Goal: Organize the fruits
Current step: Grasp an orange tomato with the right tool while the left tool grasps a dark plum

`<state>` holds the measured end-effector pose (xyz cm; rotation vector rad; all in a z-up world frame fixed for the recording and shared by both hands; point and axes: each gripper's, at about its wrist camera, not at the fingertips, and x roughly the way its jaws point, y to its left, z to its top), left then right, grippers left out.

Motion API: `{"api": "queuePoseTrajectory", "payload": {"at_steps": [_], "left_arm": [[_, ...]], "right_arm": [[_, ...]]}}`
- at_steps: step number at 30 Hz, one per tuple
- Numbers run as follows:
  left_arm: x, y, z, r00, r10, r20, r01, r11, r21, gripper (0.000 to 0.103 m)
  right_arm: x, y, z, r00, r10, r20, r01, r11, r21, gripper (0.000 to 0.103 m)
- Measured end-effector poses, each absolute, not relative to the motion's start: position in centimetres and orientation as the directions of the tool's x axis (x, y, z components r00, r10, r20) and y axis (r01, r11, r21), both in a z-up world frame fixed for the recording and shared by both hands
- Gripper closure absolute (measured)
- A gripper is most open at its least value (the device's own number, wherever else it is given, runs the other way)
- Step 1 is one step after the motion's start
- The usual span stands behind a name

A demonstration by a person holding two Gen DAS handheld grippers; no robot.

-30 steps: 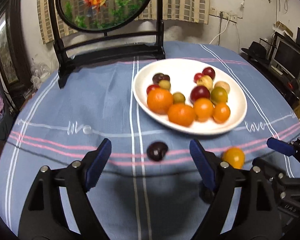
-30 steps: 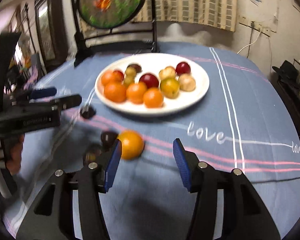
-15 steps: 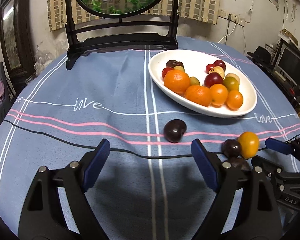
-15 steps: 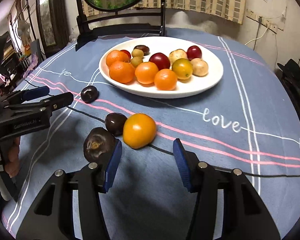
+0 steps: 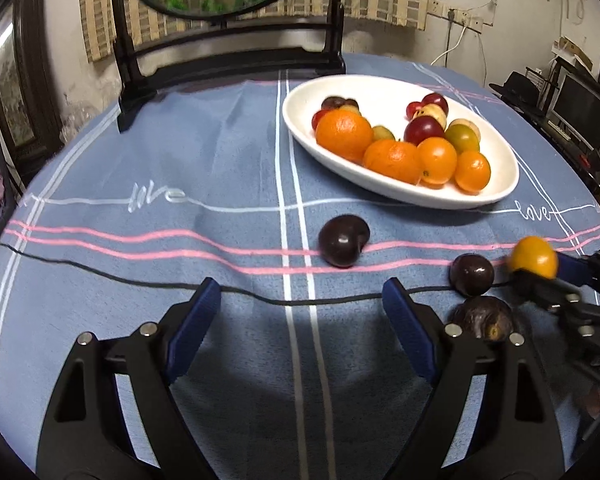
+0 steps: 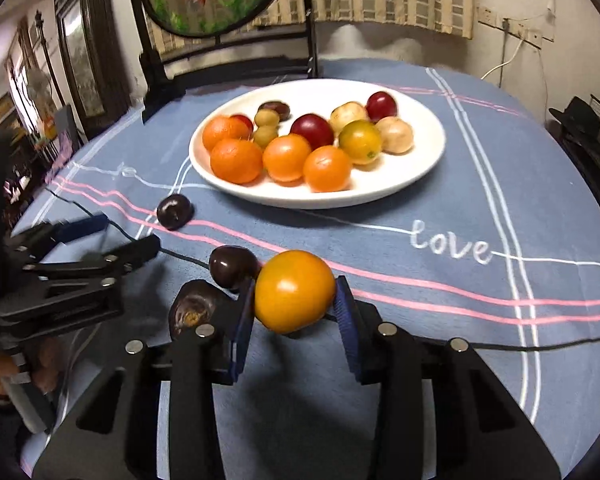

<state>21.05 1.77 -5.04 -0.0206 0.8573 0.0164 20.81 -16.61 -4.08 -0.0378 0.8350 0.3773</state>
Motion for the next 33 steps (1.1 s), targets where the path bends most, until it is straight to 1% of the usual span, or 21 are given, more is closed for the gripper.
{"api": "queuePoseTrajectory", "payload": {"at_steps": [2, 4, 8, 10, 11, 12, 13, 14, 16, 17, 23, 28, 33], "left_arm": [[21.7, 1.9, -5.4, 0.633, -0.004, -0.775, -0.05, 0.998, -0.046, 0.018], [22.3, 1.8, -5.7, 0.614, 0.004, -0.789, -0.075, 0.996, -0.053, 0.019], [23.6, 1.1, -5.7, 0.612, 0.053, -0.789, -0.083, 0.997, 0.002, 0.02], [24.3, 0.8, -5.8, 0.609, 0.072, -0.79, -0.085, 0.996, 0.026, 0.023], [24.5, 0.6, -5.7, 0.61, 0.081, -0.788, -0.086, 0.996, 0.036, 0.029], [24.8, 0.3, -5.6, 0.617, 0.069, -0.784, -0.066, 0.997, 0.035, 0.039], [24.9, 0.0, -5.5, 0.617, 0.026, -0.787, -0.024, 1.0, 0.014, 0.067], [25.0, -0.6, -5.3, 0.611, -0.011, -0.791, 0.025, 1.0, 0.006, 0.075], [24.6, -1.3, -5.1, 0.623, 0.024, -0.782, 0.03, 0.998, 0.055, 0.075], [24.2, -1.7, -4.8, 0.629, 0.018, -0.777, 0.046, 0.997, 0.06, 0.075], [23.5, -2.4, -1.9, 0.657, -0.038, -0.753, 0.112, 0.993, 0.047, 0.074], [24.3, -2.3, 0.0, 0.681, -0.057, -0.73, 0.111, 0.993, 0.026, 0.074], [25.6, -2.4, 0.7, 0.685, -0.049, -0.727, 0.094, 0.995, 0.022, 0.074]], "right_arm": [[20.7, -17.3, -4.0, 0.606, 0.332, -0.723, -0.337, 0.93, 0.144, 0.063], [20.6, -17.4, -3.9, 0.605, 0.343, -0.719, -0.343, 0.927, 0.153, 0.063], [20.3, -17.5, -3.5, 0.603, 0.372, -0.706, -0.363, 0.916, 0.172, 0.063], [20.4, -17.6, -3.4, 0.604, 0.37, -0.706, -0.362, 0.916, 0.171, 0.063], [20.4, -17.7, -3.5, 0.604, 0.366, -0.708, -0.358, 0.918, 0.169, 0.063], [20.5, -17.7, -3.5, 0.606, 0.36, -0.709, -0.354, 0.921, 0.165, 0.063], [20.6, -17.8, -3.5, 0.611, 0.351, -0.71, -0.349, 0.924, 0.157, 0.063], [20.6, -17.8, -3.5, 0.613, 0.348, -0.709, -0.347, 0.925, 0.154, 0.064], [20.5, -17.9, -3.4, 0.619, 0.346, -0.705, -0.342, 0.927, 0.155, 0.064], [20.5, -17.9, -3.3, 0.623, 0.345, -0.702, -0.34, 0.928, 0.154, 0.064], [20.4, -18.0, -1.1, 0.682, 0.344, -0.646, -0.323, 0.933, 0.156, 0.063], [21.6, -17.6, -0.1, 0.703, 0.32, -0.635, -0.341, 0.935, 0.094, 0.063], [23.6, -17.2, 0.5, 0.725, 0.291, -0.624, -0.342, 0.939, 0.04, 0.063]]}}
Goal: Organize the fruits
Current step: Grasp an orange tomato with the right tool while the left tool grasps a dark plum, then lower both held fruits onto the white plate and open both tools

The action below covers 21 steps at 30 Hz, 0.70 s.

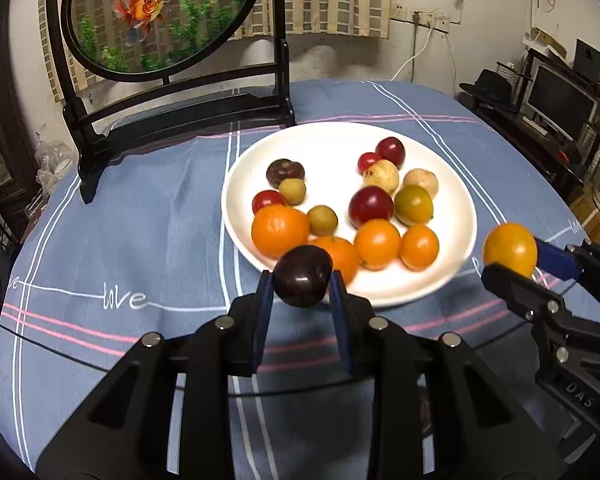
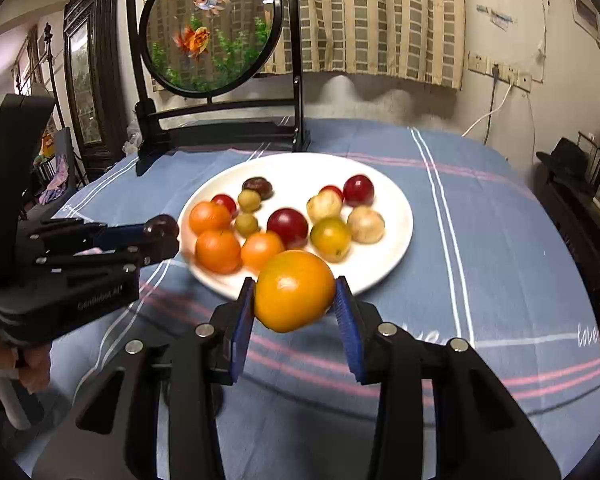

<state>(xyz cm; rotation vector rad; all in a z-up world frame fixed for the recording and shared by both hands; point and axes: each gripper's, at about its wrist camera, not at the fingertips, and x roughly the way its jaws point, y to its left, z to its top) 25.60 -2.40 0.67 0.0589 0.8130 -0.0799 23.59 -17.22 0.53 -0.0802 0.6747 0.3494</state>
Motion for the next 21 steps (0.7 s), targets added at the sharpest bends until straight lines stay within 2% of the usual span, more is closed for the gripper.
{"api": "queuePoseTrajectory", "payload": {"at_steps": [5, 21], "left_arm": [[27.0, -2.7, 1.1, 0.69, -0.045, -0.723, 0.085, 0.996, 0.02, 0.074], [30.5, -2.6, 0.4, 0.678, -0.032, -0.734, 0.063, 0.998, 0.015, 0.074]], "right_arm": [[25.2, -16.2, 0.8, 0.744, 0.281, -0.607, -0.351, 0.936, 0.003, 0.063], [28.9, -14.2, 0.0, 0.733, 0.296, -0.612, -0.37, 0.929, 0.007, 0.063]]}}
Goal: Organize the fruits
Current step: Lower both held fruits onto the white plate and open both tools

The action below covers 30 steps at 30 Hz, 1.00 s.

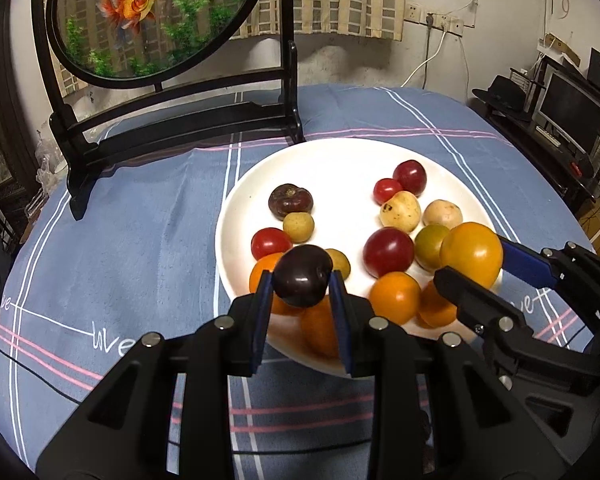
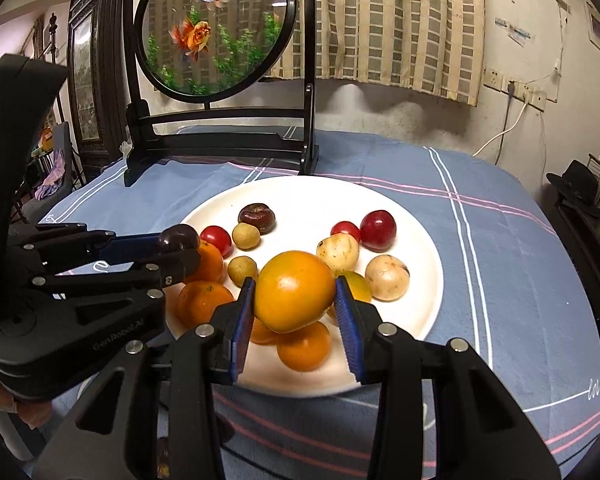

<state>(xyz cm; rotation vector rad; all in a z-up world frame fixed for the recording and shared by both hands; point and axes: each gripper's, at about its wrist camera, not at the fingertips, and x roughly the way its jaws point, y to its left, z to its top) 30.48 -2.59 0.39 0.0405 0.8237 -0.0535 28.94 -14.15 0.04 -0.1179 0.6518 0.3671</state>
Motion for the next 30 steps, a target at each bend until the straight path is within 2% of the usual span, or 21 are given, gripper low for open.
{"api": "queuePoseTrajectory", "payload": {"at_steps": [4, 6, 8, 9, 13, 22, 26, 30], "left_arm": [[31.4, -2.5, -0.2, 0.667, -0.027, -0.745, 0.051, 0.999, 0.01, 0.074], [31.9, -2.4, -0.2, 0.674, -0.014, -0.738, 0.038, 0.999, 0.015, 0.068], [32.3, -2.2, -0.2, 0.676, 0.048, -0.735, -0.008, 0.998, 0.058, 0.039], [32.3, -2.0, -0.1, 0.684, 0.073, -0.726, -0.031, 0.997, 0.071, 0.035], [31.7, -1.7, 0.4, 0.699, 0.041, -0.714, -0.013, 0.999, 0.045, 0.033], [29.6, -2.2, 2.0, 0.721, 0.03, -0.692, -0.002, 0.999, 0.041, 0.023], [27.6, -2.1, 2.4, 0.723, 0.021, -0.691, -0.001, 1.0, 0.028, 0.022], [25.3, -2.2, 2.1, 0.719, 0.009, -0.695, 0.009, 1.0, 0.022, 0.021]], "right_arm": [[29.7, -13.7, -0.3, 0.738, 0.281, -0.613, -0.364, 0.931, -0.011, 0.063], [30.2, -13.5, -0.5, 0.757, 0.24, -0.608, -0.33, 0.943, -0.039, 0.063], [30.5, -13.4, -0.6, 0.776, 0.191, -0.601, -0.295, 0.952, -0.079, 0.063], [30.5, -13.6, -0.6, 0.778, 0.187, -0.6, -0.289, 0.954, -0.076, 0.063], [30.2, -14.3, -0.4, 0.773, 0.214, -0.598, -0.302, 0.952, -0.05, 0.059], [28.3, -16.7, 0.4, 0.763, 0.244, -0.598, -0.274, 0.961, 0.042, 0.059], [26.9, -18.6, 0.5, 0.758, 0.248, -0.604, -0.25, 0.965, 0.083, 0.059], [24.6, -20.2, 0.5, 0.754, 0.25, -0.608, -0.232, 0.967, 0.11, 0.052]]}}
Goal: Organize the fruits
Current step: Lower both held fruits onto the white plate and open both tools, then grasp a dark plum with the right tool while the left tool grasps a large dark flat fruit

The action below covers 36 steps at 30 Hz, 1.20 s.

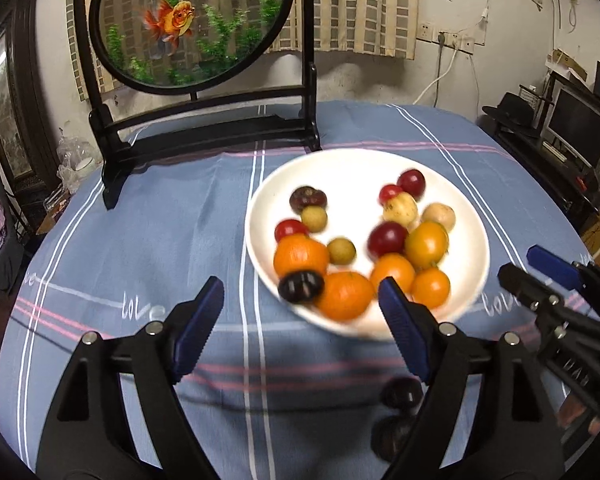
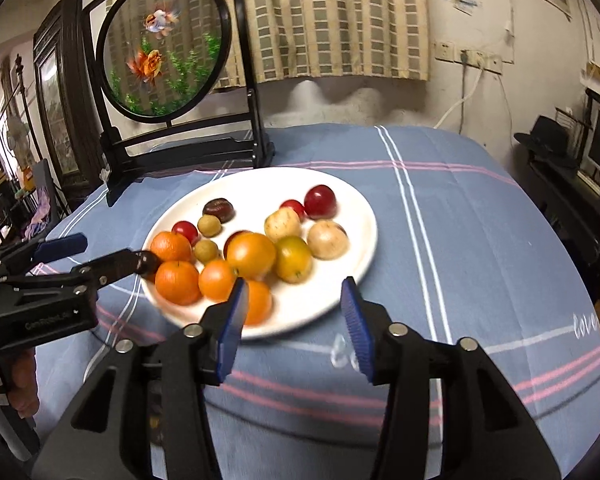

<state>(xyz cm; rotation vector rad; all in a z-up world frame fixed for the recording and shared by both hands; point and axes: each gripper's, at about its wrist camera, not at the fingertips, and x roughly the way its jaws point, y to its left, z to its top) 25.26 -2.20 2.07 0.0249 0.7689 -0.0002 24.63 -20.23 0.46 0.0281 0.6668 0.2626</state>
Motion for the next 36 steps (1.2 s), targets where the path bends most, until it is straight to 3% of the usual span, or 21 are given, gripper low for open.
{"api": "queuePoseTrajectory", "payload": {"at_steps": [14, 25, 27, 29, 36], "left_arm": [[18.2, -5.0, -1.2, 0.665, -0.035, -0.746, 0.089, 0.996, 0.033, 0.021], [17.7, -8.2, -4.0, 0.616, -0.032, -0.787, 0.134, 0.989, 0.065, 0.021], [17.7, -8.6, -4.5, 0.613, -0.029, -0.79, 0.145, 0.986, 0.077, 0.027], [17.8, -8.8, -4.9, 0.6, -0.046, -0.798, 0.173, 0.982, 0.074, 0.055], [17.2, -8.0, -4.9, 0.609, -0.062, -0.791, 0.189, 0.979, 0.069, 0.055]], "right_arm": [[19.2, -21.6, -1.3, 0.733, 0.285, -0.617, -0.239, 0.958, 0.158, 0.05], [18.6, -21.9, -2.0, 0.731, 0.284, -0.621, -0.245, 0.958, 0.15, 0.05], [18.6, -21.8, -2.1, 0.73, 0.282, -0.623, -0.248, 0.958, 0.143, 0.05], [18.6, -21.8, -2.2, 0.73, 0.277, -0.624, -0.248, 0.959, 0.136, 0.05], [18.5, -21.4, -2.6, 0.727, 0.27, -0.631, -0.259, 0.959, 0.111, 0.05]]}}
